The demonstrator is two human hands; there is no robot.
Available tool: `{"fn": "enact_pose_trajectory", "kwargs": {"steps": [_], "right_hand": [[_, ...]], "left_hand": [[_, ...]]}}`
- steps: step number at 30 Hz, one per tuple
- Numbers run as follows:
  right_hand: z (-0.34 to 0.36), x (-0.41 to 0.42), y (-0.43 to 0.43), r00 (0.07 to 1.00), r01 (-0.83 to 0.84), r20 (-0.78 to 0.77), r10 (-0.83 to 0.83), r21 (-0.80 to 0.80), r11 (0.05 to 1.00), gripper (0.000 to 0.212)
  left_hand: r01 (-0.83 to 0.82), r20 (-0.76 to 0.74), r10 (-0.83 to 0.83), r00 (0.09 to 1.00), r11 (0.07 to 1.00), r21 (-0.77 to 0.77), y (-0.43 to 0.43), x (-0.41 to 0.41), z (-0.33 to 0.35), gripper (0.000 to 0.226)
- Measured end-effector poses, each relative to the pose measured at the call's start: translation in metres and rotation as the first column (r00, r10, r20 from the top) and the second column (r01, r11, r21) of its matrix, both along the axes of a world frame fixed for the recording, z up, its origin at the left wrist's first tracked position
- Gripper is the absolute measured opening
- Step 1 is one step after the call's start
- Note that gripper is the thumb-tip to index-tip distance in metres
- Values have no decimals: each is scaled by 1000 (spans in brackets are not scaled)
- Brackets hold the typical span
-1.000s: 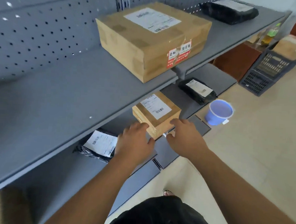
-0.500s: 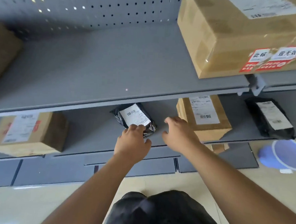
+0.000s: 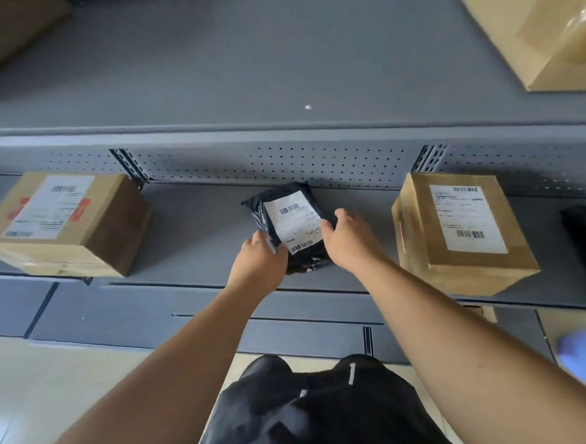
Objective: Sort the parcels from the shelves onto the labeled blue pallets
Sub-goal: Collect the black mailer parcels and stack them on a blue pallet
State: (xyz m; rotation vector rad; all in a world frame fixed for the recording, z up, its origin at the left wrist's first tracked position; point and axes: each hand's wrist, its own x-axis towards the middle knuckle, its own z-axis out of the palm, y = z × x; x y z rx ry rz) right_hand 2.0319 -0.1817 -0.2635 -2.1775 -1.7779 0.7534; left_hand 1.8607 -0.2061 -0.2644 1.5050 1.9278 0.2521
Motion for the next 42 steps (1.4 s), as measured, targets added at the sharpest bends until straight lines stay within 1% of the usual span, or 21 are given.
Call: {"fn": "enact_pose_trajectory", "kwargs": {"steps": [2,4,7,8,10,12,14,15,17,18,20,24,29,32,36,38,40,42], "right_hand": [[-10,-1,10,1000,-7,7,7,5,1000,47],[-21,0,16,998,-44,48,44,7,999,42],[-36,-1,20,997,-58,45,59,-5,998,38],[-39,-2,21,998,-58,25,58,-14,998,35],[-43,-4,22,998,-32,-52,30,-43,999,24],[-43,-7,24,985,41,-165,-54,-82,996,16],[-42,-9,25,949,121,-274,-155,-136,983,22],[-41,-10,24,931,145,-311,-191,-166,975,32],[-37,-11,21,910,171,-337,-242,-226,959,53],[-36,-11,20,905,174,-344,-252,-241,955,55],[-31,-14,17,894,177,-360,-267,-265,948,48],[-15,-20,9,882,191,-371,-291,-283,940,56],[15,-25,-2,859,222,-391,-331,-299,928,48],[33,-30,-10,814,223,-455,-362,-332,917,30],[50,-33,-24,802,228,-465,-374,-340,912,5],[55,-33,-29,800,219,-472,-370,-344,913,13],[58,-35,-34,791,195,-495,-359,-353,915,14],[64,-36,-41,779,167,-526,-341,-351,921,16]], "left_hand": [[-22,22,22,1000,1000,-3,9,2,-10,46],[-29,41,30,999,1000,-6,16,5,-20,41],[-36,71,36,997,999,-7,24,10,-37,43],[-44,81,44,996,999,1,26,11,-41,43],[-67,112,65,992,998,13,30,13,-46,42],[-97,168,93,981,995,19,33,13,-47,41],[-131,226,129,966,991,-3,35,12,-44,42],[-145,248,146,958,989,-22,35,11,-43,43],[-156,266,161,950,987,-43,35,7,-40,45],[-152,265,159,951,987,-45,34,6,-37,46],[-154,262,165,951,986,-59,32,2,-32,48],[-186,275,211,938,976,-115,21,-4,-17,48],[-240,301,272,914,961,-139,7,-12,9,50],[-294,326,323,889,946,-137,-6,-16,31,51],[-382,374,413,831,911,-156,-24,-19,52,52],[-406,381,436,815,900,-162,-35,-21,58,43],[-424,381,453,806,891,-163,-46,-23,64,32],[-463,392,485,782,873,-155,-58,-24,72,27]]}}
